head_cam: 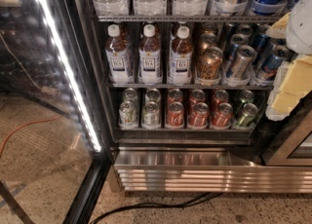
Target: Close left fridge door
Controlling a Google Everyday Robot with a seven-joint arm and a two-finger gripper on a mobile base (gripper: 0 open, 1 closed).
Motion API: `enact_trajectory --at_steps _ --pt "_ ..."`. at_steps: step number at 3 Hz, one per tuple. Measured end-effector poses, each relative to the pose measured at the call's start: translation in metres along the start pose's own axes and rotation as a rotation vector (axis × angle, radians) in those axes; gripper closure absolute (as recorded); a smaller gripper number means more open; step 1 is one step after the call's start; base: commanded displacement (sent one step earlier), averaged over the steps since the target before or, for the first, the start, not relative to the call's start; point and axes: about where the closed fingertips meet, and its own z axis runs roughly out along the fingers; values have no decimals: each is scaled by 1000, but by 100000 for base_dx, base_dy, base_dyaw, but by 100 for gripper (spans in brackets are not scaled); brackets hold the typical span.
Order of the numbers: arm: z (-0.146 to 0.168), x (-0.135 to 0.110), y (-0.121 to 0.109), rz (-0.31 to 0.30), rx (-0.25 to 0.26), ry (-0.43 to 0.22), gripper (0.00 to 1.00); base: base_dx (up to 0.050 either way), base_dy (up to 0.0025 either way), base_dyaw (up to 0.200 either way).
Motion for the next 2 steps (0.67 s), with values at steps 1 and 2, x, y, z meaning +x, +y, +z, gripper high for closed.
enact_trajectory --at_steps 1,2 --pt "0 0 0 0 0 0 0 0 0 -18599" --pt "0 0 0 0 0 0 0 0 0 -18803"
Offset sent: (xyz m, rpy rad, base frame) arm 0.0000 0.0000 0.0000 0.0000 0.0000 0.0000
